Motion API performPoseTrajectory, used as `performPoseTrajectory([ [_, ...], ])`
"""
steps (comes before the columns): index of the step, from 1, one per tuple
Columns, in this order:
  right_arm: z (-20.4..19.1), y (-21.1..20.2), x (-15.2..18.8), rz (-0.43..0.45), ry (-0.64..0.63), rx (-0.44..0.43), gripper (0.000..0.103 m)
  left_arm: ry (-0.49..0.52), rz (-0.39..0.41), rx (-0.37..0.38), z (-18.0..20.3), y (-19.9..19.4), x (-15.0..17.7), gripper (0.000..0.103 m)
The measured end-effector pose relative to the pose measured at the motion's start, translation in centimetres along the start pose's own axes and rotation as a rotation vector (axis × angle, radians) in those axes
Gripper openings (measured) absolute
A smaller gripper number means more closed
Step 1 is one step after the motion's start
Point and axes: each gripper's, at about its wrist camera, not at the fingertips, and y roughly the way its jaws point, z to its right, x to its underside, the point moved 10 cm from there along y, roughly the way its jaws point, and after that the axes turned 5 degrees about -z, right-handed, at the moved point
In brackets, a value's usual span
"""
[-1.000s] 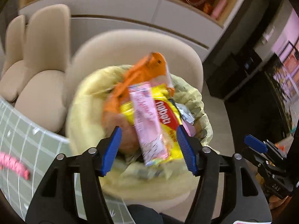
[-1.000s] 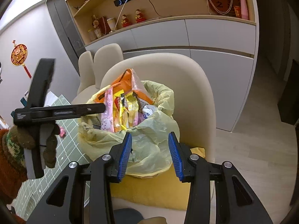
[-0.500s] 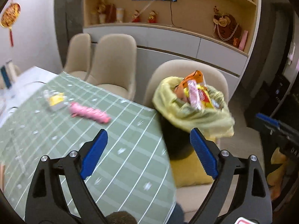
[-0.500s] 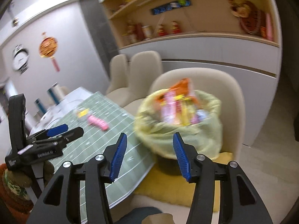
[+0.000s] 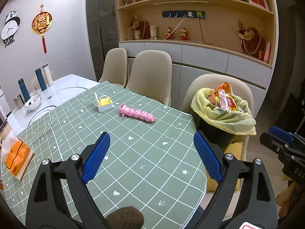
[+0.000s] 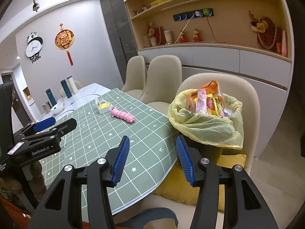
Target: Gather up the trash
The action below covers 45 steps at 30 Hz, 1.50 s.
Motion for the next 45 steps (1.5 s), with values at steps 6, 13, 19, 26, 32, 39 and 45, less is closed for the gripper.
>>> performPoseTrajectory([
  [6, 0.2, -0.1, 0.0, 0.002, 0.001, 0.033, 0.049, -0.004, -0.024, 0.017, 0.0, 0.5, 0.5, 0.085],
  [13, -0.1, -0.2, 0.0, 0.005, -0.028, 0.055, 0.049, 0.005, -0.016, 0.026, 0.4, 0.3, 0.5, 0.085],
  [19, -0.4, -0.1, 0.1, 0.001, -0.039, 0.058, 0.049, 0.025, -0.009, 0.041, 1.0, 0.0, 0.5, 0.085],
  [26, -0.3, -0.2, 0.0, 0.002, -0.036, 0.057, 0.049, 0.026, -0.008, 0.039, 1.2, -0.1, 0.5, 0.085],
  [32, -0.2, -0.2, 0.0, 0.001, -0.036, 0.055, 0.048, 0.029, -0.012, 0.041, 1.2, 0.0, 0.5, 0.085],
  [39, -0.2, -0.1, 0.0, -0.002, -0.036, 0.055, 0.049, 0.028, -0.014, 0.039, 1.2, 0.0, 0.6, 0.085],
  [45, -0.3, -0.1, 0.1, -0.005, -0.035, 0.056, 0.049, 0.03, -0.018, 0.043, 0.9, 0.3, 0.6, 0.085],
])
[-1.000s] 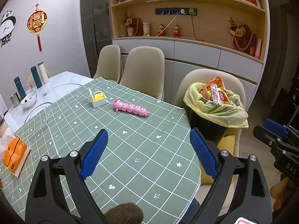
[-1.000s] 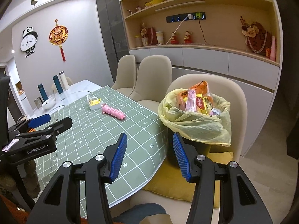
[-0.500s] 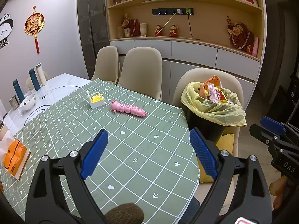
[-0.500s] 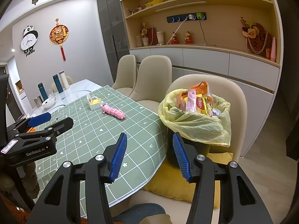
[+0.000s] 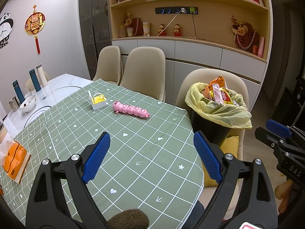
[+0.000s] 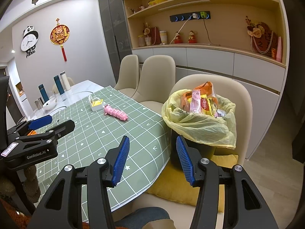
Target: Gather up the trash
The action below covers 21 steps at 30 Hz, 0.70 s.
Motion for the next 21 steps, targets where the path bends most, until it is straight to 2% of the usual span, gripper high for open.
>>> performPoseTrajectory([
  [21, 0.02, -0.07, -0.03, 0.003, 0.014, 0.001, 0.049, 0.001, -0.002, 0.002, -0.06, 0.16, 0.14, 0.085],
])
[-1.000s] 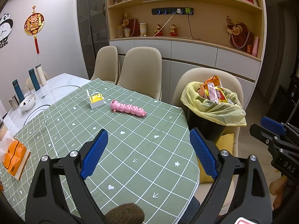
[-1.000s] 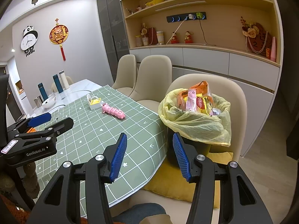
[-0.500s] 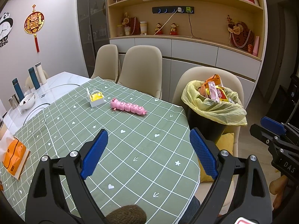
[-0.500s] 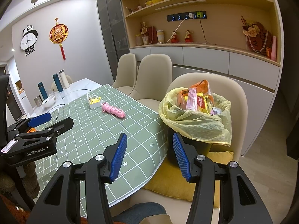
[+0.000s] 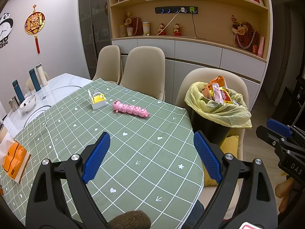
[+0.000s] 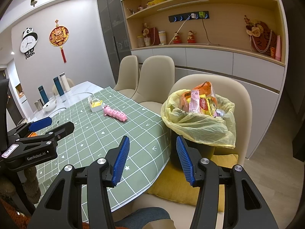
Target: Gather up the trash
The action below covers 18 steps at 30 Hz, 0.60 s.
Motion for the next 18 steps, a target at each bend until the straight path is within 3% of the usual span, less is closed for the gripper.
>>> performPoseTrajectory([
  [18, -0.16, -0.62, 0.24, 0.014, 0.014, 0.013, 0.049, 0.017, 0.011, 0.015, 0.51, -0.33, 0.09, 0.085],
])
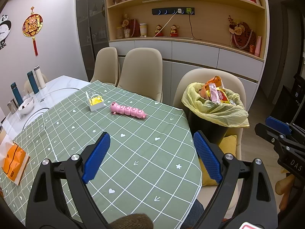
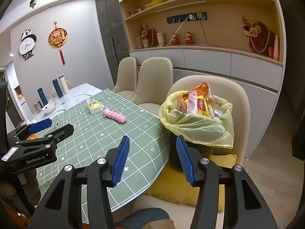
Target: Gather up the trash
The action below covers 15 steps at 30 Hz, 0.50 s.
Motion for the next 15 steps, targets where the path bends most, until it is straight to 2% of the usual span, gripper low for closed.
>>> performPoseTrajectory([
  [15, 0.0, -0.07, -0.01, 0.0, 0.001, 0.002, 0.049, -0.001, -0.002, 0.004, 0.0, -0.2, -0.03, 0.085],
])
